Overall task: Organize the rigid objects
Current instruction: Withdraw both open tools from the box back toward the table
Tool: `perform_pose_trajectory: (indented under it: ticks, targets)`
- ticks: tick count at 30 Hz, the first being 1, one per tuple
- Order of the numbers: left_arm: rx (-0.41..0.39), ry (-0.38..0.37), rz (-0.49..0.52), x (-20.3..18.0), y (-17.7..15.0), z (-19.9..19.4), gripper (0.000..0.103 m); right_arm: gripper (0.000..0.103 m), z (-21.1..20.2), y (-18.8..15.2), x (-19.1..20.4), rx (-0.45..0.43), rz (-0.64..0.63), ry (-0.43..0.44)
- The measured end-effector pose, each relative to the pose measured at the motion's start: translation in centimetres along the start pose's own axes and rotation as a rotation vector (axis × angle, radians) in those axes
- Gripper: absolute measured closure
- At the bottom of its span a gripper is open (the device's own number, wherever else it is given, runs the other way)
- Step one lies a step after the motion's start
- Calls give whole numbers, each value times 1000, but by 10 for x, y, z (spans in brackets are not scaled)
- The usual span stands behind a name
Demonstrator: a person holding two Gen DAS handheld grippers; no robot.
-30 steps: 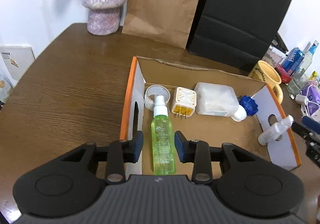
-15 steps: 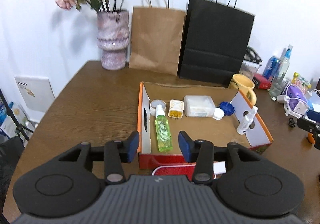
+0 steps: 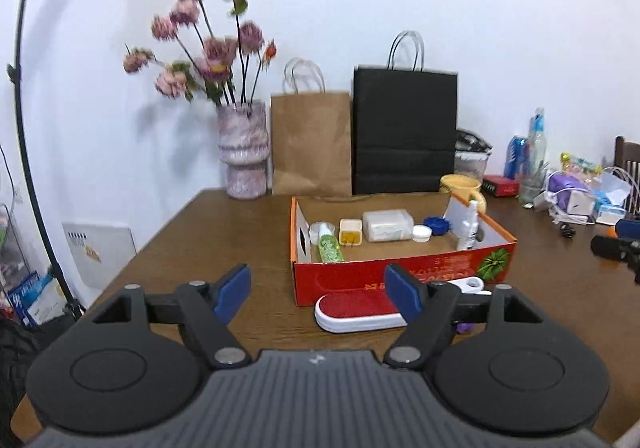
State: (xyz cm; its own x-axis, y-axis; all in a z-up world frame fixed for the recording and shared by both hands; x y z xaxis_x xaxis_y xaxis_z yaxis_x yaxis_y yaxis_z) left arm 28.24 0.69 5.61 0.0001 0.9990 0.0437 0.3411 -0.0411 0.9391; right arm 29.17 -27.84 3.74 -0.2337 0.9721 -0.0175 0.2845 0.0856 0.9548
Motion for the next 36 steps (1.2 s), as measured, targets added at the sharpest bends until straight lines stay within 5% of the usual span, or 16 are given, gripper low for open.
perform_pose_trajectory:
  ticks: [11, 14, 17, 23, 36]
  targets:
    - [-212, 25, 54, -8, -81, -144, 4, 17, -127, -77, 50, -74, 11, -3]
    - [-192, 6, 127, -14, -104, -164, 4, 18, -148, -98, 61, -51, 48, 30]
    - [-197, -41, 176, -21, -109, -169, 4, 17, -155, -106, 72, -38, -1, 26]
    - [-155, -42, 108, -19, -109, -160, 4, 17, -156, -104, 79, -49, -21, 11]
    - [-101, -32, 121, -24, -115, -136, 4, 17, -136, -113, 66, -14, 8, -3]
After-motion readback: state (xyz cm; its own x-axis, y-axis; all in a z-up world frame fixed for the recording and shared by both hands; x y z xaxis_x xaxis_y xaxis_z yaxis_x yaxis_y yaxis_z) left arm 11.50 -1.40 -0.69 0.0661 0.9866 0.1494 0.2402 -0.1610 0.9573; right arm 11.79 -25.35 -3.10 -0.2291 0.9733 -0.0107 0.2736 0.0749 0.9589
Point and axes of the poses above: each gripper's, at about its wrist camera, not at the fingertips, and z roughly the way its jaws point, x to its left, y to its top, the point moved 3 cm from there along z, roughly the way its jaws point, and after that the axes turned 3 degrees about y, right-handed, at the moved point
